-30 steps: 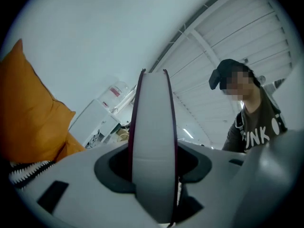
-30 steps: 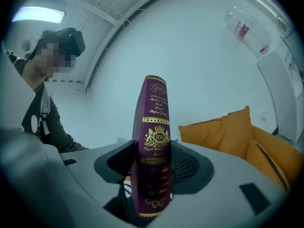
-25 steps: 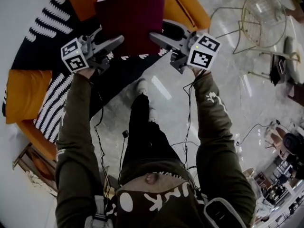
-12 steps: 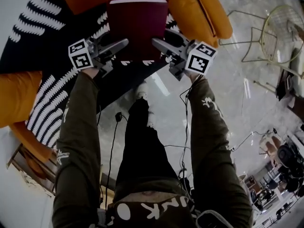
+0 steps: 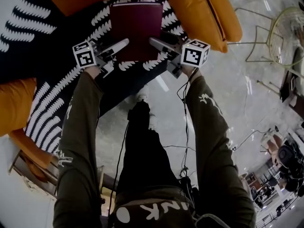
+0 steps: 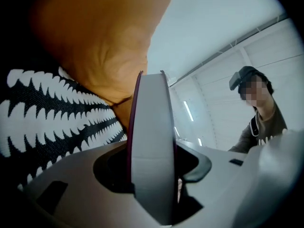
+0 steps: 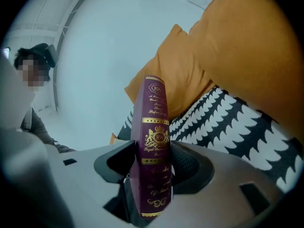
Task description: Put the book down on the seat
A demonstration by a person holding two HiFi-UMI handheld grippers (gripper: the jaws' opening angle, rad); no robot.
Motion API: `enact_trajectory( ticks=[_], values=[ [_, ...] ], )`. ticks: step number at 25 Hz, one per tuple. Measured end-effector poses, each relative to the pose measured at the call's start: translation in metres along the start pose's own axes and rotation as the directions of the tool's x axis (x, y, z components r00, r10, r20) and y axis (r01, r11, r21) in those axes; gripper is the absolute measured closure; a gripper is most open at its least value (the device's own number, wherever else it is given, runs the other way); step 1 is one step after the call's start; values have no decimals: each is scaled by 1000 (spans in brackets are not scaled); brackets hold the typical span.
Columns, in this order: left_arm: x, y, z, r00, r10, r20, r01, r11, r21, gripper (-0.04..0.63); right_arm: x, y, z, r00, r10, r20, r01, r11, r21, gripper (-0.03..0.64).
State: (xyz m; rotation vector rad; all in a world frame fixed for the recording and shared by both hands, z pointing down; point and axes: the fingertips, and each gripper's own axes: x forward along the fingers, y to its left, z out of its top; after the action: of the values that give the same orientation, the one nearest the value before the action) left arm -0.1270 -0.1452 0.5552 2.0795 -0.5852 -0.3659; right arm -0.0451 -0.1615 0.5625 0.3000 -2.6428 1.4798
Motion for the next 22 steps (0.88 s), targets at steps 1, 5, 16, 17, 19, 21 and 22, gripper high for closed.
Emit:
enact_trajectory(
  ticks=[1, 5, 16, 17, 19, 21, 22],
  values=[
    [-3, 5, -3, 1000, 9, -11, -9, 1000, -17, 376, 3, -4, -4, 1000, -8, -12, 8, 1000, 15, 371],
    [-16, 23, -11, 998, 39, -40, -42, 995, -94, 374, 17, -13, -16, 998, -40, -49, 42, 999, 34, 374],
    [-12, 65, -26, 995, 52, 82, -26, 956, -292, 365, -6, -70, -25, 993, -112, -36, 115, 988, 105, 399],
    [-14, 68, -22, 993, 65, 102, -28, 946, -323, 365, -9, -74, -24, 991, -126, -38, 129, 985, 111, 403],
    [-22, 74, -16, 989, 95, 116, -46, 930, -365, 367, -7, -77, -25, 988, -145, -53, 150, 983, 107, 410],
    [-30, 77, -15, 988, 132, 84, -90, 918, -387, 365, -2, -77, -28, 985, -159, -66, 165, 981, 97, 414],
    [-32, 76, -16, 987, 153, 47, -123, 912, -391, 367, 0, -75, -30, 984, -164, -66, 169, 981, 92, 416]
  ],
)
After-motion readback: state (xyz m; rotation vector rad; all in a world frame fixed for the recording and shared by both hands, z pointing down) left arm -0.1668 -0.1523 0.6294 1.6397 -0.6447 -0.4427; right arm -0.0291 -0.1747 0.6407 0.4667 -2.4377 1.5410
